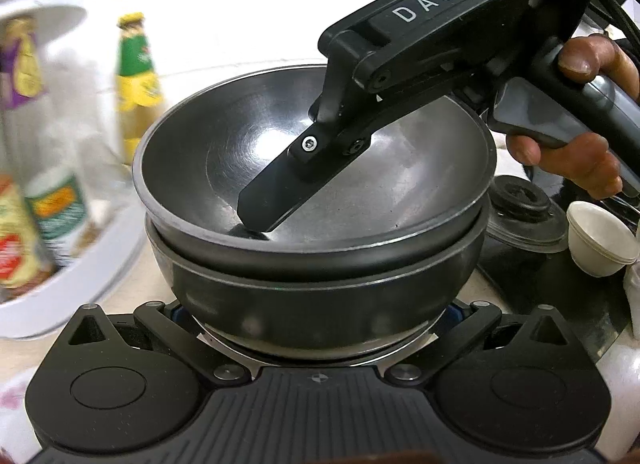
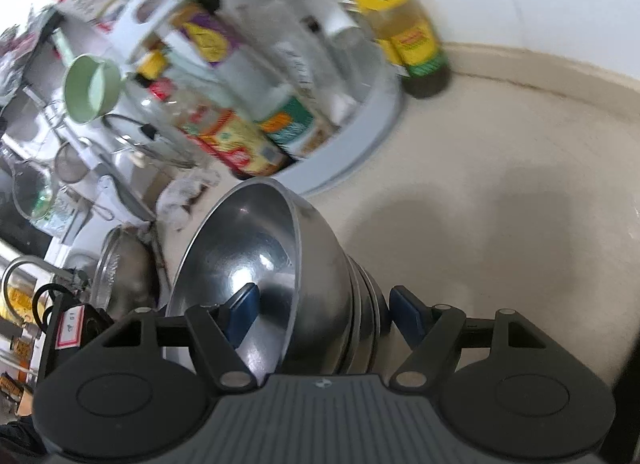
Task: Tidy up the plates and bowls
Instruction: 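Lift and carry the nested steel bowls with the right gripper over the pink-flower plates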
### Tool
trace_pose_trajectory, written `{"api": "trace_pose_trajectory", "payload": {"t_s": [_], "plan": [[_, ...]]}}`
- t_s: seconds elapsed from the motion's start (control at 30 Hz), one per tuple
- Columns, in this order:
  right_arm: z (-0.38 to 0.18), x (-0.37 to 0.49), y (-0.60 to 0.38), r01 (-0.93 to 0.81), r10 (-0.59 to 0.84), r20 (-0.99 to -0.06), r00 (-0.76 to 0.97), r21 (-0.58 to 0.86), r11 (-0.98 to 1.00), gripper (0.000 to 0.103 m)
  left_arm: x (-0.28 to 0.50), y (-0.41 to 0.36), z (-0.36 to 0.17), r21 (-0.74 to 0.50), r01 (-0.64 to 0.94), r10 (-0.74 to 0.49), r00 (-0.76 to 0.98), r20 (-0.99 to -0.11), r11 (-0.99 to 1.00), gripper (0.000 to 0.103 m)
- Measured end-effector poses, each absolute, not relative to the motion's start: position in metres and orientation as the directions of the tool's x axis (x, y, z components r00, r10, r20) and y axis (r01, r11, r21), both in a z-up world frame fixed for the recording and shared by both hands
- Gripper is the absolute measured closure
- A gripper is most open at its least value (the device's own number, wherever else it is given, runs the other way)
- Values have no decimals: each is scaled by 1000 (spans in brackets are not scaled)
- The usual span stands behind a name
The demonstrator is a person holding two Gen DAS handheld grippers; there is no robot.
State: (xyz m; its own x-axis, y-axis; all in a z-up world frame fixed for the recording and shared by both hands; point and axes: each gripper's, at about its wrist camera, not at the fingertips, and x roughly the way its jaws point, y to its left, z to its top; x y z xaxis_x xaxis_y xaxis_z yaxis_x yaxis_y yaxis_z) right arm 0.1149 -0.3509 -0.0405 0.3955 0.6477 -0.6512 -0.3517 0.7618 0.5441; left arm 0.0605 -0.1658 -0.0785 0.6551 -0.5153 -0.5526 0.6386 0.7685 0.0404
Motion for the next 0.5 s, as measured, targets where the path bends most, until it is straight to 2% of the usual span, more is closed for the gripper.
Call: {"api": "trace_pose_trajectory", "payload": {"t_s": [0.5], "plan": [[-11, 115, -216, -520, 726, -598, 338, 524, 674, 34, 23, -45, -53, 104, 484, -361, 763, -536, 869, 0]]}}
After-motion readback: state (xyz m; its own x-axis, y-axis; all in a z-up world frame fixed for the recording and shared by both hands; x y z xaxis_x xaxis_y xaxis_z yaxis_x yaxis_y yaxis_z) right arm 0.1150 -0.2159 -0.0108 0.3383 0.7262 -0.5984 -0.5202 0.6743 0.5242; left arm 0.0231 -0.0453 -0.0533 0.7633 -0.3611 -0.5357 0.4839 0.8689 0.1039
